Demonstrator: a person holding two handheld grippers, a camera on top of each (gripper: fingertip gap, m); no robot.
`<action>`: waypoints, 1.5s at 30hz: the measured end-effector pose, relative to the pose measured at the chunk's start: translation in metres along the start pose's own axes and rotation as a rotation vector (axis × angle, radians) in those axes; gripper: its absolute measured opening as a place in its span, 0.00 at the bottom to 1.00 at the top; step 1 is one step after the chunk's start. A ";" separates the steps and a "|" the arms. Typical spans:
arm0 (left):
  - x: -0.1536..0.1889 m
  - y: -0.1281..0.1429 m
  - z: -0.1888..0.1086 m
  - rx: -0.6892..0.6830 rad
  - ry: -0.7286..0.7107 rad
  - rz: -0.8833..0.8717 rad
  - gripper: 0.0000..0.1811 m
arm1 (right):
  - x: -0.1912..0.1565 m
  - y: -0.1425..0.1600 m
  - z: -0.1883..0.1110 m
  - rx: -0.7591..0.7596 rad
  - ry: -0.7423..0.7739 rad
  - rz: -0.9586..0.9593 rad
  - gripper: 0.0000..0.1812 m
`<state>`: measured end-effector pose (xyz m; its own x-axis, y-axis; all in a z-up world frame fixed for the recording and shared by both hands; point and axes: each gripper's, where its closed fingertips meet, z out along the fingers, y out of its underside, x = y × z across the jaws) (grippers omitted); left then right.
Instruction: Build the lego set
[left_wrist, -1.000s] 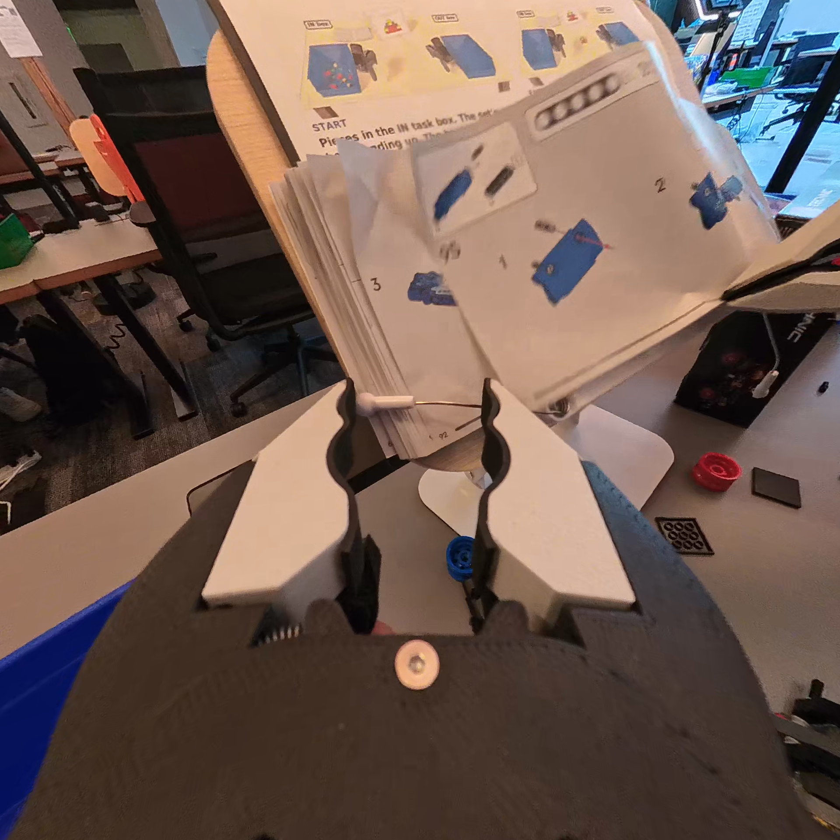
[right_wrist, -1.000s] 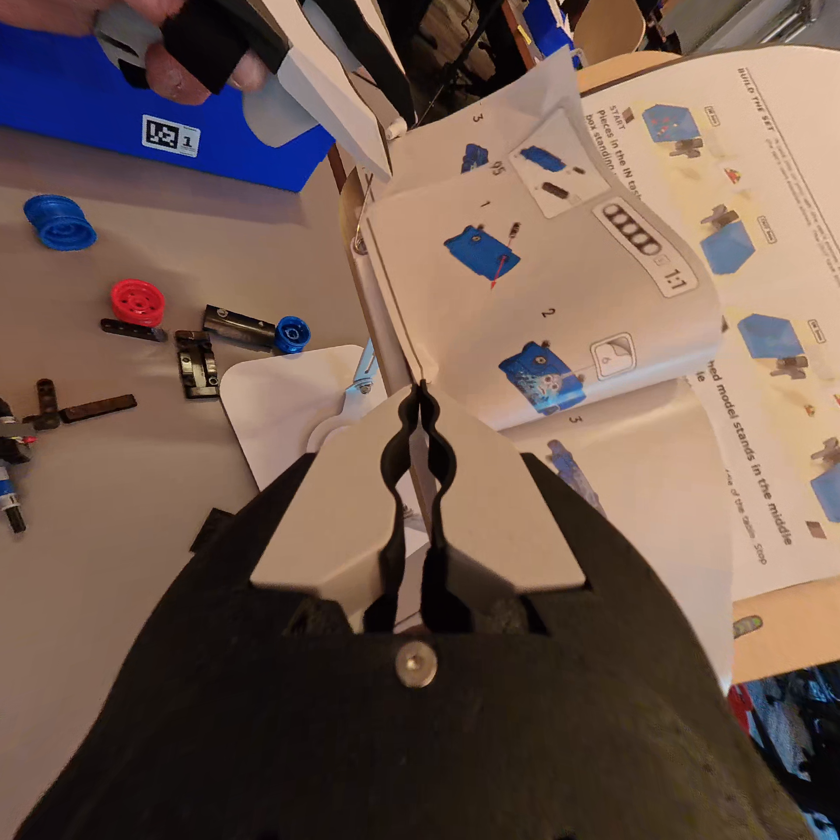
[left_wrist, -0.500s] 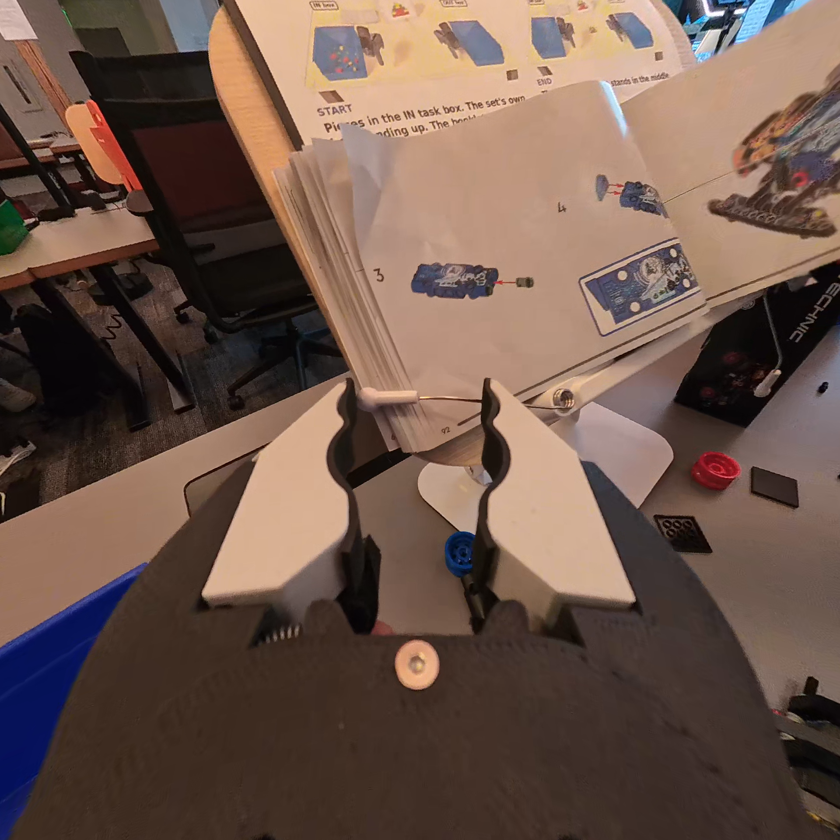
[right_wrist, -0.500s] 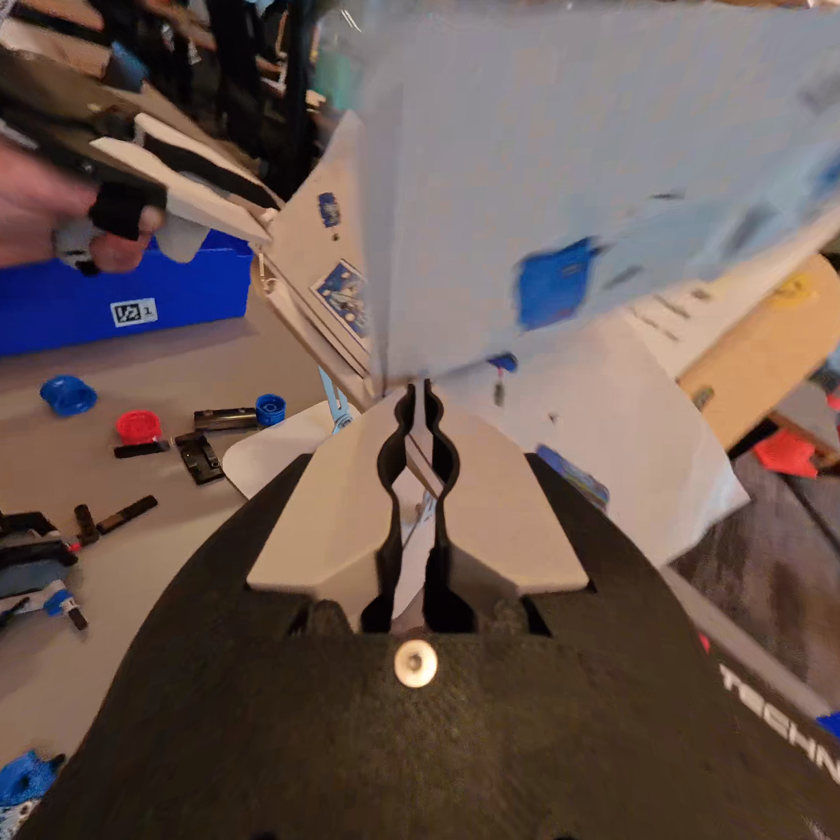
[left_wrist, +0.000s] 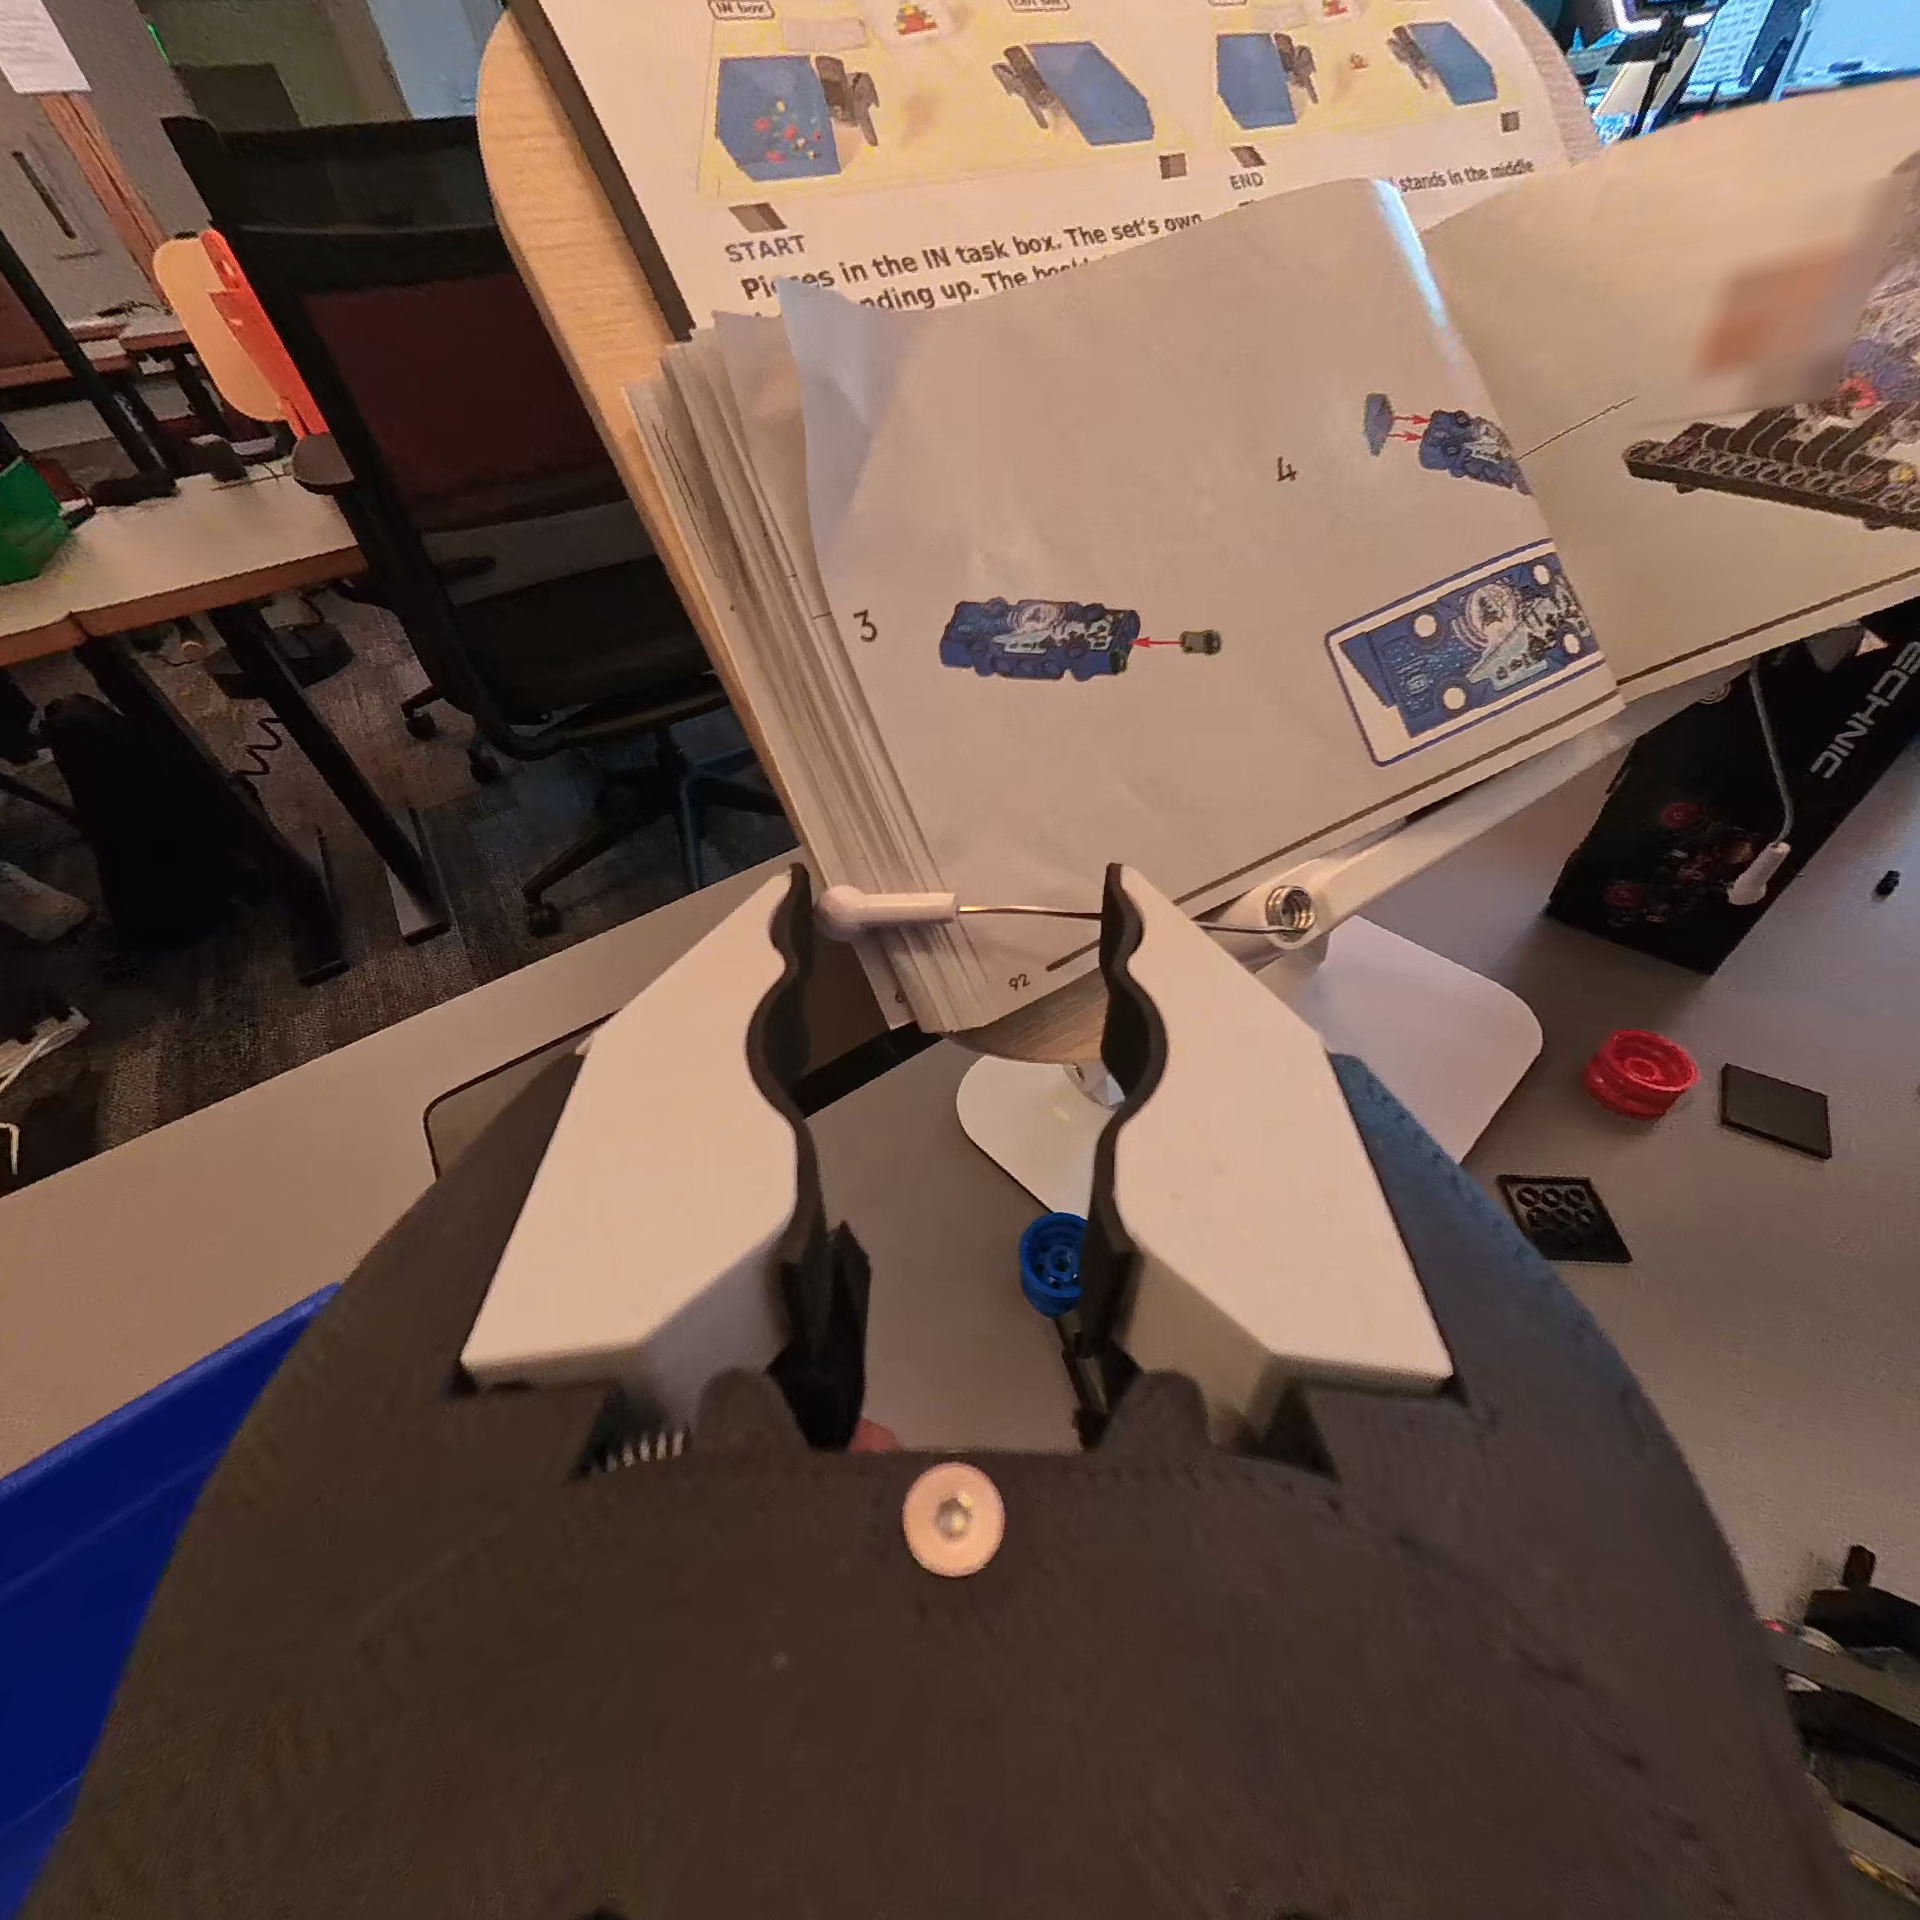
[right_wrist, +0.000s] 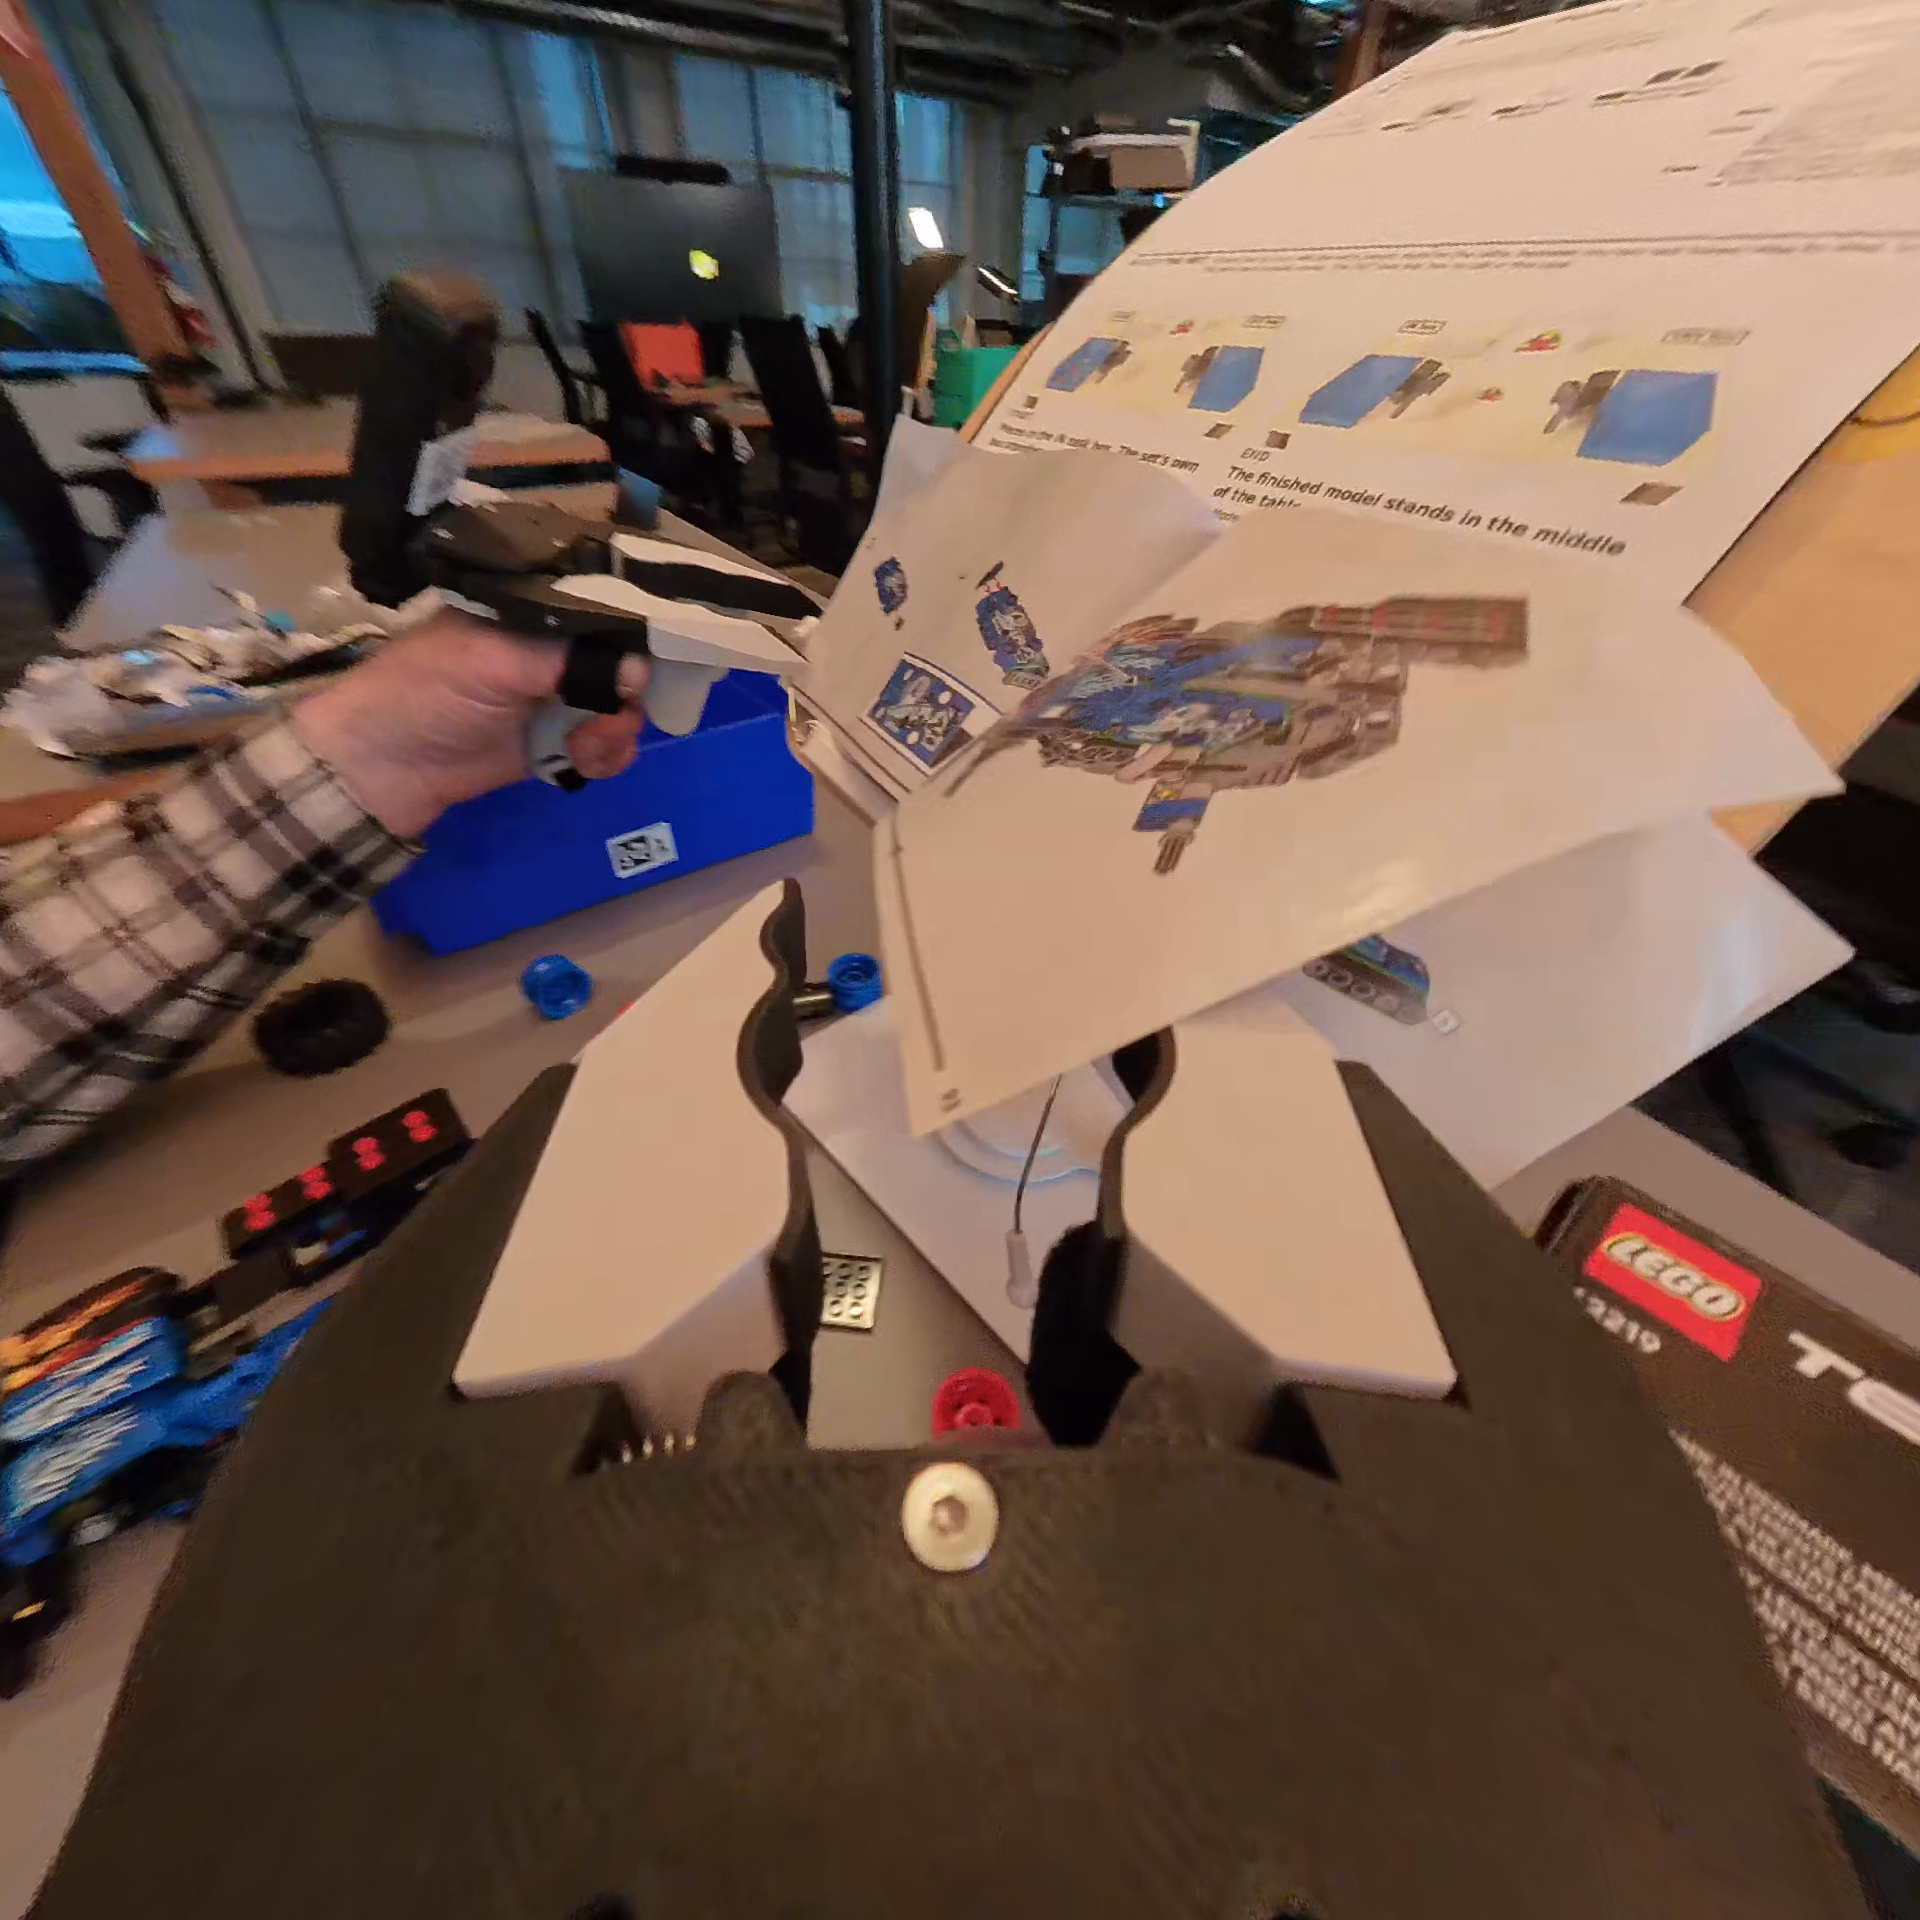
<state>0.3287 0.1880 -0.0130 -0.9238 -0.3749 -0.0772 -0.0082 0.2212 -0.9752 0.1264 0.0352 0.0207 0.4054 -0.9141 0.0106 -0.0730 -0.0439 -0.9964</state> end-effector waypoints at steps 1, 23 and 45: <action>0.000 0.000 0.000 0.000 0.001 -0.001 0.29 | 0.001 0.000 -0.004 0.015 -0.018 0.030 0.33; 0.000 0.002 0.000 0.001 0.004 -0.004 0.30 | 0.059 0.029 -0.027 0.005 0.060 0.273 0.01; -0.001 0.004 -0.001 -0.009 0.001 -0.001 0.31 | 0.048 0.027 -0.046 -0.084 0.133 0.180 0.15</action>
<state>0.3293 0.1903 -0.0162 -0.9242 -0.3743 -0.0758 -0.0128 0.2286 -0.9734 0.1015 -0.0281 -0.0018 0.2555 -0.9550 -0.1504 -0.2113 0.0966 -0.9726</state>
